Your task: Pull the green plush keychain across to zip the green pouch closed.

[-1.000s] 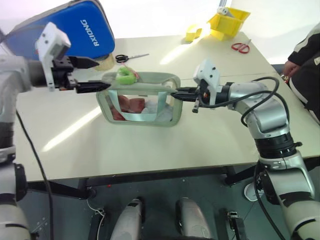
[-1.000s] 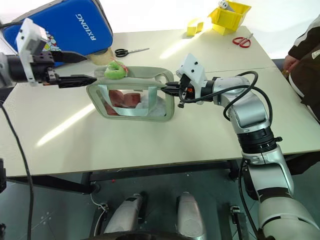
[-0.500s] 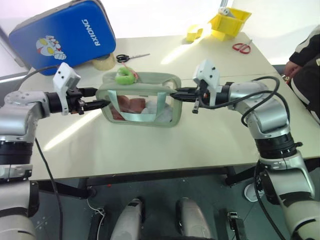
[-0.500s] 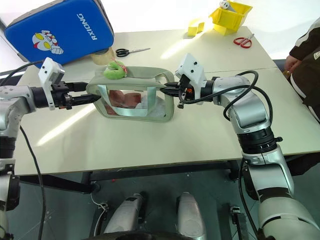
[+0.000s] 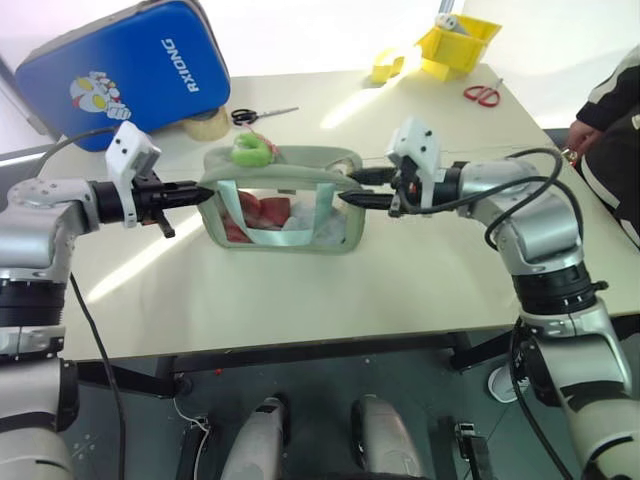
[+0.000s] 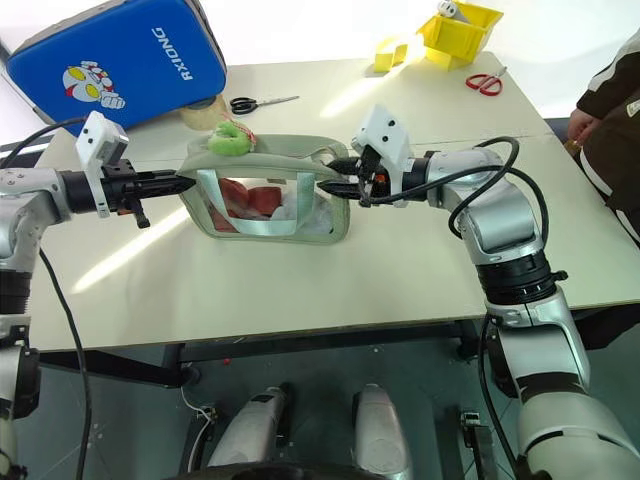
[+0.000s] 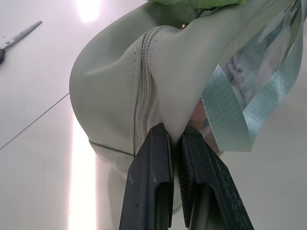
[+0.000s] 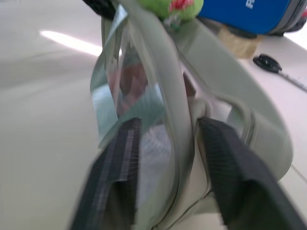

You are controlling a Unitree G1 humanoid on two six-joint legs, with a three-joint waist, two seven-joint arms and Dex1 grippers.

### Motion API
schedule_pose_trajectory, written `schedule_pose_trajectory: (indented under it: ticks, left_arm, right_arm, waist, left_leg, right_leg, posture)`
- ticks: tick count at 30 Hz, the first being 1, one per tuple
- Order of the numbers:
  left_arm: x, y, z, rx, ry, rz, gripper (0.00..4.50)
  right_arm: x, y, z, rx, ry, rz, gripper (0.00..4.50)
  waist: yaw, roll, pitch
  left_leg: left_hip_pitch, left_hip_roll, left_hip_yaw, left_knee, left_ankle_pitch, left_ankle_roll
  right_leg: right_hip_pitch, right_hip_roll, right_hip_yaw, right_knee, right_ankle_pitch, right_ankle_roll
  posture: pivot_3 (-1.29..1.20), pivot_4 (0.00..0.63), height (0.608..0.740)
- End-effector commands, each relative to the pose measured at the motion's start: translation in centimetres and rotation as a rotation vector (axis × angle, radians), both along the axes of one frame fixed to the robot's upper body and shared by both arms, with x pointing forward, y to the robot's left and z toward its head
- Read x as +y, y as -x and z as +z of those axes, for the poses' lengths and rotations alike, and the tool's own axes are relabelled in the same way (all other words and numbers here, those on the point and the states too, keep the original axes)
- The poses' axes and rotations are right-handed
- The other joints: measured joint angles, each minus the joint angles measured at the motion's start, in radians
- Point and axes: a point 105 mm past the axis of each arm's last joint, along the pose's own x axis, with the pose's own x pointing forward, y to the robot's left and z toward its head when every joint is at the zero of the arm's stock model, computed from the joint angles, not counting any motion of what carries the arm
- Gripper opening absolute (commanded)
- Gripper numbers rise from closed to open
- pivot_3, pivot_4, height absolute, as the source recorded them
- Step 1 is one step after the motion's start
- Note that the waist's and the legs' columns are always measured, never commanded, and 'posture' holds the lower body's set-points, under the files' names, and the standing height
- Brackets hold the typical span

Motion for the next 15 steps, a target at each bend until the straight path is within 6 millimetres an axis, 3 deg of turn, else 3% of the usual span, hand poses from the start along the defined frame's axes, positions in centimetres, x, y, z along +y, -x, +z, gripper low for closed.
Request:
schedule_pose_trajectory:
  ticks: [1,6,10,15]
  left_arm:
    - [0.2,0.4,1.9,-0.066,-0.017,0.003,0.00]
    - [-0.6,0.6,1.9,-0.064,-0.013,-0.017,0.00]
    - [-1.4,0.6,2.0,-0.070,-0.005,-0.030,0.00]
    - [-1.5,0.9,1.8,-0.065,0.000,-0.024,0.00]
  right_arm:
    - [0.5,1.1,3.6,-0.088,-0.026,0.077,3.66]
    - [4.8,1.7,5.3,-0.132,-0.084,0.171,3.66]
    - [9.4,0.6,5.7,-0.208,-0.101,0.191,3.66]
    - [11.6,-0.5,4.5,-0.259,-0.047,0.203,3.66]
  waist:
    - [0.000,0.000,0.000]
    - [-0.007,0.000,0.000]
    - [-0.005,0.000,0.000]
    - [0.001,0.000,0.000]
  left_leg:
    - [0.000,0.000,0.000,0.000,0.000,0.000]
    - [0.000,0.000,0.000,0.000,0.000,0.000]
    - [0.000,0.000,0.000,0.000,0.000,0.000]
    - [0.000,0.000,-0.001,0.000,0.000,-0.001]
  right_leg:
    - [0.000,0.000,0.000,0.000,0.000,0.000]
    - [0.000,0.000,0.000,0.000,0.000,0.000]
    - [-0.001,0.000,0.000,0.001,0.000,0.000]
    - [-0.001,0.000,0.000,0.001,0.000,0.000]
  posture:
    - [0.00,0.150,0.740]
    - [0.00,0.150,0.740]
    - [0.00,0.150,0.740]
    - [0.00,0.150,0.740]
